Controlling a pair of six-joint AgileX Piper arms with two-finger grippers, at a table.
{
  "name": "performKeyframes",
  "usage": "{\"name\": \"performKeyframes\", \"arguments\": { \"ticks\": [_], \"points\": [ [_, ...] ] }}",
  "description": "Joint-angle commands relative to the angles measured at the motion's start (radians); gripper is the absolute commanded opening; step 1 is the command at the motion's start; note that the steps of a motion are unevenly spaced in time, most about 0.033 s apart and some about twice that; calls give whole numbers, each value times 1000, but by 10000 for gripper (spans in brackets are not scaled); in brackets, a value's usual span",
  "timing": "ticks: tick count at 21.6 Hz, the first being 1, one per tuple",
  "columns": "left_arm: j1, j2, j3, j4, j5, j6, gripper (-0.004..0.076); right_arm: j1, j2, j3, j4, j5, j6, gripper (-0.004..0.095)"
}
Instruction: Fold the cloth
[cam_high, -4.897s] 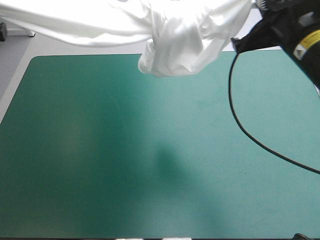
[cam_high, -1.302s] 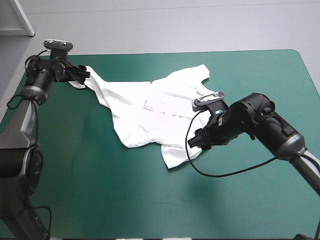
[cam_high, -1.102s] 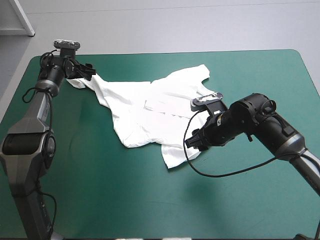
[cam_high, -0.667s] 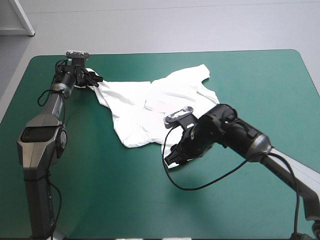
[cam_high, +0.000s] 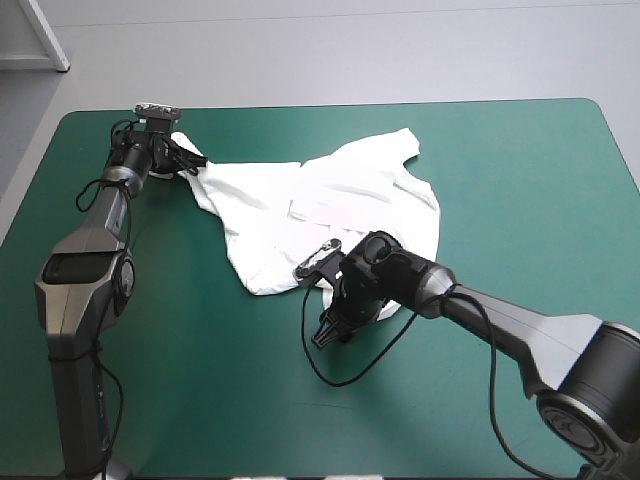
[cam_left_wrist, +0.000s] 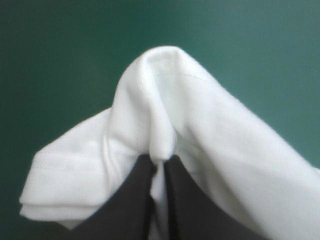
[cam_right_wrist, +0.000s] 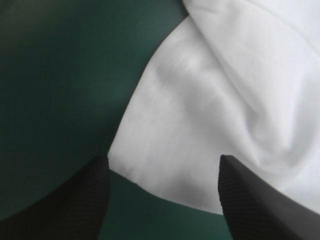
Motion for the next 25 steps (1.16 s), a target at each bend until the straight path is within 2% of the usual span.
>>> {"name": "performKeyframes", "arguments": {
  "ticks": [1,5,7,8,10,11,12,16,20,23,25],
  "points": [
    [-1,-72,-32,-24,-28,0,25,2,-1,-22,-6,-20,-15,590],
    [-1,-72,-32,-24,-26,0,25,12,27,-22,23,-17,-15,590],
    [-1,-72,-32,-24,-16,0,25,25,47,-22,30,-17,5,547],
    [1,-72,-32,-24,-10,0,25,32,62,-22,30,-15,14,488],
    [1,-72,-32,-26,12,0,25,43,93,-22,30,-15,18,291],
    [1,-73,-32,-38,14,0,25,43,109,-22,42,-38,32,108],
    [1,-73,-32,-61,12,0,25,43,114,-22,42,-63,48,-18],
    [20,-75,-32,-170,12,17,25,41,108,-22,-9,-132,93,-17],
    [28,-139,-32,-196,45,97,25,38,32,-24,-229,-130,240,-17],
    [28,-280,-32,-186,61,97,25,30,-130,-68,-377,-114,317,-17],
    [28,-373,-32,-186,63,97,25,21,-226,-146,-457,-94,316,-17]
  ]
}}
